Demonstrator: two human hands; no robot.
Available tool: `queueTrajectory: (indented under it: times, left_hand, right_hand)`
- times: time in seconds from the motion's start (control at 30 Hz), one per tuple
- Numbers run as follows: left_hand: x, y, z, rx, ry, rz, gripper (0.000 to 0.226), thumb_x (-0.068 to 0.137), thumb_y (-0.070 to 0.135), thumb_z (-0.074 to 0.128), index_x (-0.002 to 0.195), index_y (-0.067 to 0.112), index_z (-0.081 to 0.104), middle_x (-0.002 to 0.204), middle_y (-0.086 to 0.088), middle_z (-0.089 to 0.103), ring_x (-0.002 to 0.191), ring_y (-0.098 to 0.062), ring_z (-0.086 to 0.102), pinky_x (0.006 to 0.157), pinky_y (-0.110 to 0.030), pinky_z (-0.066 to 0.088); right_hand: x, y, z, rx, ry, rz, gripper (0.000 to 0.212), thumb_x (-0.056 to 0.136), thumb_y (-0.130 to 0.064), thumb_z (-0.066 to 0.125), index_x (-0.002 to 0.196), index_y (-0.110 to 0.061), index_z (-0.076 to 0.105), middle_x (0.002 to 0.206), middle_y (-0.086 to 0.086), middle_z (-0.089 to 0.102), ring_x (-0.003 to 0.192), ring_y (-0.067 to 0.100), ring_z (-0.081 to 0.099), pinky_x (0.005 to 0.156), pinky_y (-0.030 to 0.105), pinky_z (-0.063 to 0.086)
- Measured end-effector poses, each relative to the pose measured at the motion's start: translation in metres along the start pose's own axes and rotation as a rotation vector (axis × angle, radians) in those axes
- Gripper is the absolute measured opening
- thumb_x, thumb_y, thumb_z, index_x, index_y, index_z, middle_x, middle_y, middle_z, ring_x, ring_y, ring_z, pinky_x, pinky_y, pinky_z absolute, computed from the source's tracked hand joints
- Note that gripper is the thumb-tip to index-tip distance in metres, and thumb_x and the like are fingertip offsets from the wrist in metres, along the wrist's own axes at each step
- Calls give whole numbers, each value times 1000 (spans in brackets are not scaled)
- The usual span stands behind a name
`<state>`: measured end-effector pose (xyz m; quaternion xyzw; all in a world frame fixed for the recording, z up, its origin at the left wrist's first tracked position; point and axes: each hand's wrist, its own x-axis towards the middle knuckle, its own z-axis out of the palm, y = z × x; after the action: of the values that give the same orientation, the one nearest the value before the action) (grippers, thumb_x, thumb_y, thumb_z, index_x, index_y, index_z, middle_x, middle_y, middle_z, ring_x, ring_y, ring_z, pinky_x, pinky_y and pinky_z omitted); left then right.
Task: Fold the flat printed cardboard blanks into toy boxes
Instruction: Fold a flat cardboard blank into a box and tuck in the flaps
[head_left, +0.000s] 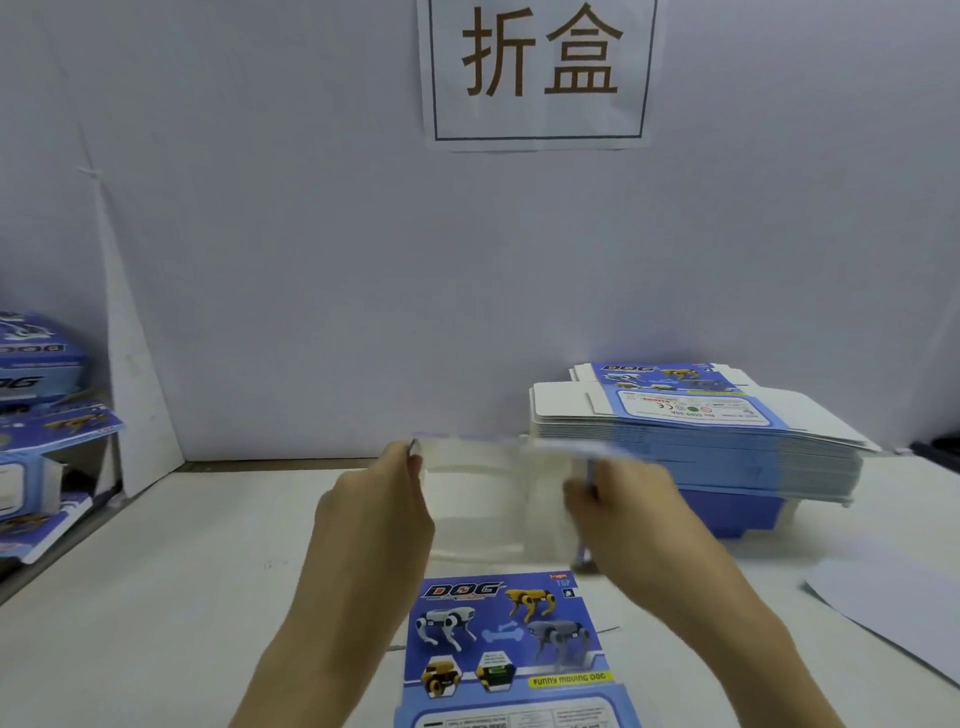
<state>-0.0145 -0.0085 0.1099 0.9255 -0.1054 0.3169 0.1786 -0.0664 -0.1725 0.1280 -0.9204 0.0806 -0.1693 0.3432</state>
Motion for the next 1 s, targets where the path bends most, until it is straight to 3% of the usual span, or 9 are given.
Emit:
queueTrajectory:
  times: [0.07,0.17,0.23,0.33,0.43,0.53,0.73,0.87,1.0]
  left_hand:
    - [0,-2,4,-138,72,-1,23,102,21,36,88,14,52,68,5,50,54,-11,40,45,-15,26]
    - [0,-8,5,-466,92,-2,34,97,35,41,69,19,50,57,6,51,51,-15,47,46,-14,33]
    - [3,-13,5,-721,3,-16,40,87,57,42,98,24,61,86,11,66,72,2,59,56,-9,40]
    - [8,-20,3,-1038,-257,-26,101,57,84,61,143,55,15,142,28,35,120,20,40,97,-18,36]
    - [2,-18,5,-895,-239,162,130,49,75,76,131,67,-24,144,46,-2,130,27,13,107,-20,18]
    - [0,-14,17,-656,-93,281,147,46,69,75,142,39,-32,149,33,-22,140,13,0,115,-26,12]
    - [1,-9,18,-411,184,286,137,54,81,63,147,25,-20,158,-18,-3,146,-28,5,113,-62,16]
    - [2,-2,13,-414,298,397,155,40,72,77,147,28,-25,150,-9,8,138,-35,20,95,-80,23]
    - [-4,-6,17,-405,199,390,151,46,79,71,147,23,-27,156,-14,-5,144,-45,10,104,-73,24]
  right_hand:
    - [0,-2,3,-162,-91,53,27,94,-4,36,69,-14,36,86,13,56,72,27,61,57,26,46]
    - [1,-2,10,-240,-30,33,30,96,-6,35,68,-15,31,83,11,48,71,27,50,51,25,33]
    - [7,5,11,-36,88,35,18,97,-7,37,84,-11,49,76,6,52,60,15,55,48,22,36]
    - [14,12,3,448,107,134,14,95,-6,49,105,-16,50,79,5,62,48,-1,62,42,13,47]
    - [19,19,-3,662,56,225,20,91,-8,56,107,-19,53,95,7,66,63,20,72,59,40,61]
    - [17,19,-3,681,-41,187,14,90,-10,61,97,-23,58,92,3,68,61,21,72,54,37,59]
    - [14,17,2,671,-12,126,14,89,-11,57,87,-24,60,76,-2,69,58,17,71,51,31,58]
    - [13,17,-5,542,71,90,13,88,-19,56,76,-21,58,68,-7,65,58,12,66,49,19,54]
    - [11,14,-4,502,88,64,13,88,-23,54,86,-11,60,82,18,67,81,39,67,73,55,57]
